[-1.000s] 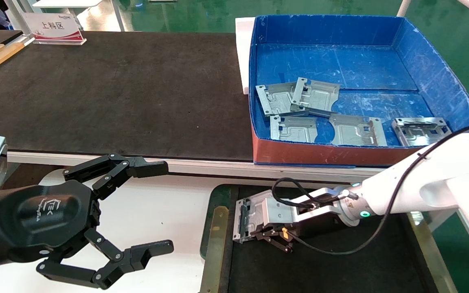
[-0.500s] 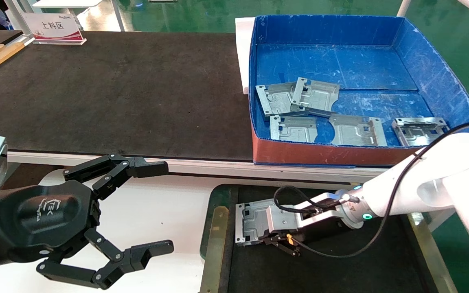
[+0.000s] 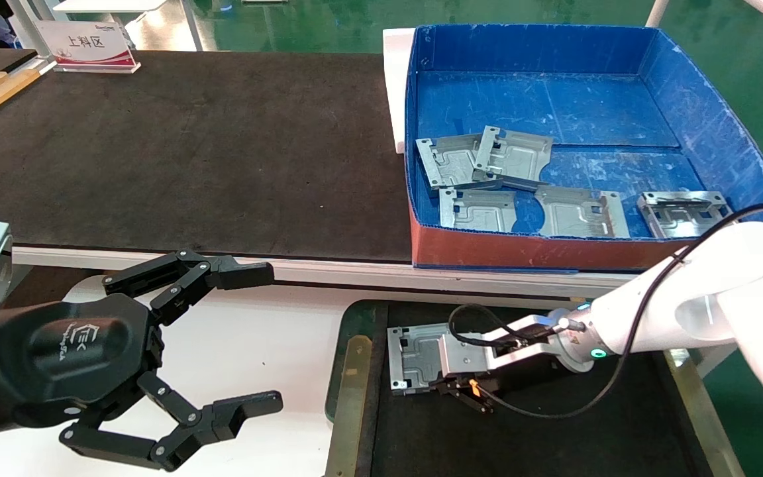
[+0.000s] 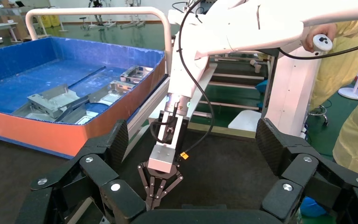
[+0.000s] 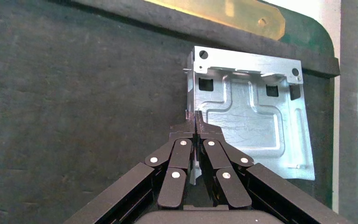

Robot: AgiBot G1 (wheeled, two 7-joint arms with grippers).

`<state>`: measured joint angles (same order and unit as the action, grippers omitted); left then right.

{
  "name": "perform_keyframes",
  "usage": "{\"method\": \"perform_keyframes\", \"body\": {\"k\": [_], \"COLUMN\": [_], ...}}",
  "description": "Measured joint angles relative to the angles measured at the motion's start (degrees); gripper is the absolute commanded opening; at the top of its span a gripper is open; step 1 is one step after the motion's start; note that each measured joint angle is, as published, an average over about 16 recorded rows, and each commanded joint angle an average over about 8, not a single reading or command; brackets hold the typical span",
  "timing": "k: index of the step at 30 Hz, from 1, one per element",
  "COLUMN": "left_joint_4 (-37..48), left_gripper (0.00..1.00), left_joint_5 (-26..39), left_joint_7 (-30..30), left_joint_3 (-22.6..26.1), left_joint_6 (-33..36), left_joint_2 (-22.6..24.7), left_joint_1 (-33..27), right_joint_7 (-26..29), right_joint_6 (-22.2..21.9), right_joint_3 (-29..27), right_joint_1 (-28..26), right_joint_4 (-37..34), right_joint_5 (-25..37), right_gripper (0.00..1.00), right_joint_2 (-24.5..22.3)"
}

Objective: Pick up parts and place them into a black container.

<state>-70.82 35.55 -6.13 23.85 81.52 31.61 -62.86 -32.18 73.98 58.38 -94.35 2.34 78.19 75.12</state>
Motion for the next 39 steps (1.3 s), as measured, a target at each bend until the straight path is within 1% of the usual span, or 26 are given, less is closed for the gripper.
{"method": "perform_keyframes", "body": {"k": [7, 8, 15, 16, 24, 29, 33, 39], "left_joint_4": [0.0, 0.0, 0.0, 0.0, 0.0, 0.0, 0.0, 0.0], "left_gripper": [1.0, 1.0, 1.0, 1.0, 1.0, 1.0, 1.0, 1.0], "left_joint_5": [0.0, 0.0, 0.0, 0.0, 0.0, 0.0, 0.0, 0.0], "left_joint_7": [0.0, 0.0, 0.0, 0.0, 0.0, 0.0, 0.0, 0.0], "left_joint_3": [0.0, 0.0, 0.0, 0.0, 0.0, 0.0, 0.0, 0.0], "left_joint_6": [0.0, 0.0, 0.0, 0.0, 0.0, 0.0, 0.0, 0.0], "left_joint_2": [0.0, 0.0, 0.0, 0.0, 0.0, 0.0, 0.0, 0.0], "left_joint_1": [0.0, 0.0, 0.0, 0.0, 0.0, 0.0, 0.0, 0.0], "right_joint_7": [0.36, 0.44, 1.04, 1.13, 1.72, 1.83, 1.75, 1.48], "right_joint_6": [0.2, 0.24, 0.55, 0.59, 1.1, 2.36, 4.6, 9.71], "right_joint_3": [-0.23, -0.25, -0.41, -0.44, -0.86, -1.39, -1.92, -2.79], "right_joint_1": [0.05, 0.06, 0.04, 0.02, -0.3, -0.99, -1.87, -3.72], "right_joint_4": [-0.69, -0.77, -1.14, -1.19, -1.6, -1.73, -1.67, -1.23], "right_joint_5": [-0.35, -0.39, -0.64, -0.68, -1.29, -2.05, -2.82, -4.09], "right_gripper": [0.0, 0.05, 0.93, 1.0, 1.0, 1.0, 1.0, 1.0], "right_joint_2": [0.24, 0.26, 0.27, 0.24, -0.42, -1.5, -2.81, -5.28]}}
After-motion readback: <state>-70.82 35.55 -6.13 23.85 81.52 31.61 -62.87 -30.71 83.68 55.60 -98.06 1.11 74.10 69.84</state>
